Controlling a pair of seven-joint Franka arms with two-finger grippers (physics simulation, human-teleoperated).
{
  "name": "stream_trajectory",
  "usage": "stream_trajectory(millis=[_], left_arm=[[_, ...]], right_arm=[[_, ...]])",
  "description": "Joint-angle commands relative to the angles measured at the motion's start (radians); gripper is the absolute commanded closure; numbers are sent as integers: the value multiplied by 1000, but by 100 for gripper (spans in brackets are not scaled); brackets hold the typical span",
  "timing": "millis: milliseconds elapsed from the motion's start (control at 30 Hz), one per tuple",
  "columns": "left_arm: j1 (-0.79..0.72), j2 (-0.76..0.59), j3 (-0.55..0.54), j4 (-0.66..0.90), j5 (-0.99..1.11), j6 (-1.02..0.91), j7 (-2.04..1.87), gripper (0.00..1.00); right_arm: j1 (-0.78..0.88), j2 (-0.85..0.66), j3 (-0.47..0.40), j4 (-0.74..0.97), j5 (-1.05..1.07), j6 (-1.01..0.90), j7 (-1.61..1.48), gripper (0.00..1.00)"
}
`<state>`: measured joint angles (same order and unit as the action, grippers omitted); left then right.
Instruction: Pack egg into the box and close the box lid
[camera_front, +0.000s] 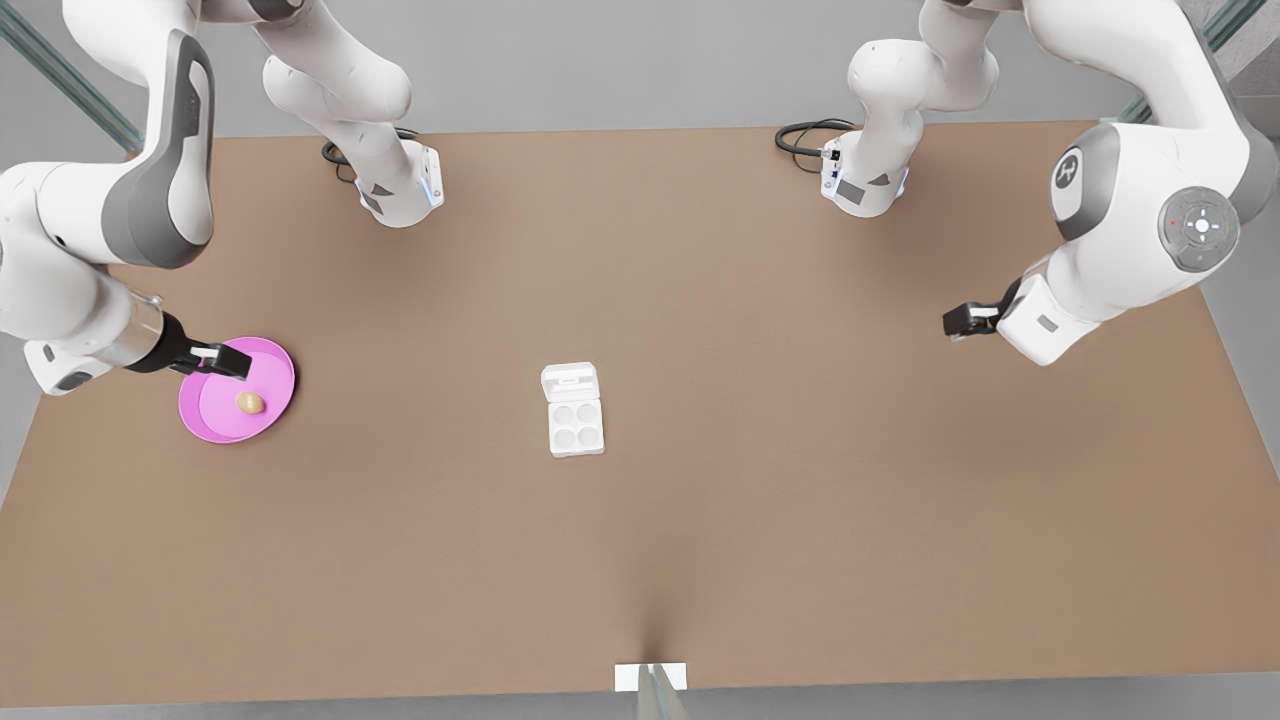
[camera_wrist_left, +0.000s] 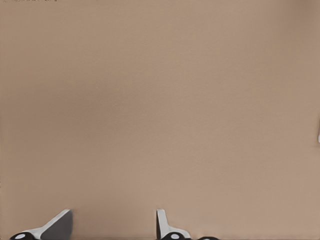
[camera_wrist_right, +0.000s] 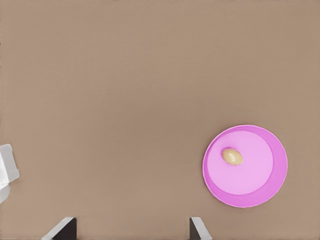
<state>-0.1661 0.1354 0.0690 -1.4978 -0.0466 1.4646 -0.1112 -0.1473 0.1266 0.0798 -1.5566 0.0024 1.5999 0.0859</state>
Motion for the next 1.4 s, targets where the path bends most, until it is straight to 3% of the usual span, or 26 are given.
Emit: stream_trajectory(millis=[0, 133, 200, 233, 267, 300, 367, 433, 467, 533, 567, 633, 767, 967, 1133, 1267, 1367], left_arm=[[2, 0, 0, -1, 10, 0, -1, 0], [2, 33, -1, 18, 8, -69, -12, 0], [2, 33, -6, 18, 5, -130, 8, 0], [2, 32, -11, 18, 4, -150, 15, 0], [-4, 44, -12, 19, 2, -150, 15, 0], [-4, 46, -11, 19, 4, -150, 22, 0], [-4, 46, -6, 16, 10, -158, 36, 0], [-4, 46, -6, 18, 8, -173, 36, 0], [-4, 44, -6, 18, 8, -175, 36, 0], [-4, 43, -8, 19, 8, -193, 36, 0], [-4, 43, -8, 19, 8, -193, 36, 0], [-4, 44, -8, 19, 8, -194, 36, 0], [-4, 47, -8, 18, 8, -199, 36, 0], [-4, 55, -8, 18, 8, -199, 22, 0], [-4, 70, -8, 18, 8, -199, 19, 0], [-4, 72, -8, 18, 10, -199, 19, 0], [-4, 76, -8, 18, 10, -201, 19, 0]], right_arm=[[-3, 1, 0, 3, 1, 0, 0, 0], [-77, 88, -5, 12, 72, 14, -2, 0], [-90, 131, -5, 76, 119, 11, 455, 0], [-83, 177, 3, 105, 169, -12, 855, 0], [-90, 228, -6, 110, 407, -14, 1223, 0], [-110, 317, 0, 115, 504, -31, 1414, 0], [-144, 396, -8, 153, 634, -26, 1414, 0], [-181, 398, -20, 139, 636, -8, 1410, 0], [-186, 377, -94, 121, 640, 9, 1422, 0], [-227, 311, -114, -75, 722, 166, 1401, 0], [-262, 188, -115, -275, 752, 230, 1227, 0], [-272, -53, -104, -594, 829, 485, 1215, 0], [-270, -39, -74, -663, 910, 653, 1273, 0], [-302, 25, -84, -726, 1212, 690, 1065, 0], [-419, 73, -84, -780, 1297, 500, 715, 0], [-515, 223, -86, -732, 1292, 460, 549, 0], [-531, 252, -86, -703, 1291, 433, 407, 0]])
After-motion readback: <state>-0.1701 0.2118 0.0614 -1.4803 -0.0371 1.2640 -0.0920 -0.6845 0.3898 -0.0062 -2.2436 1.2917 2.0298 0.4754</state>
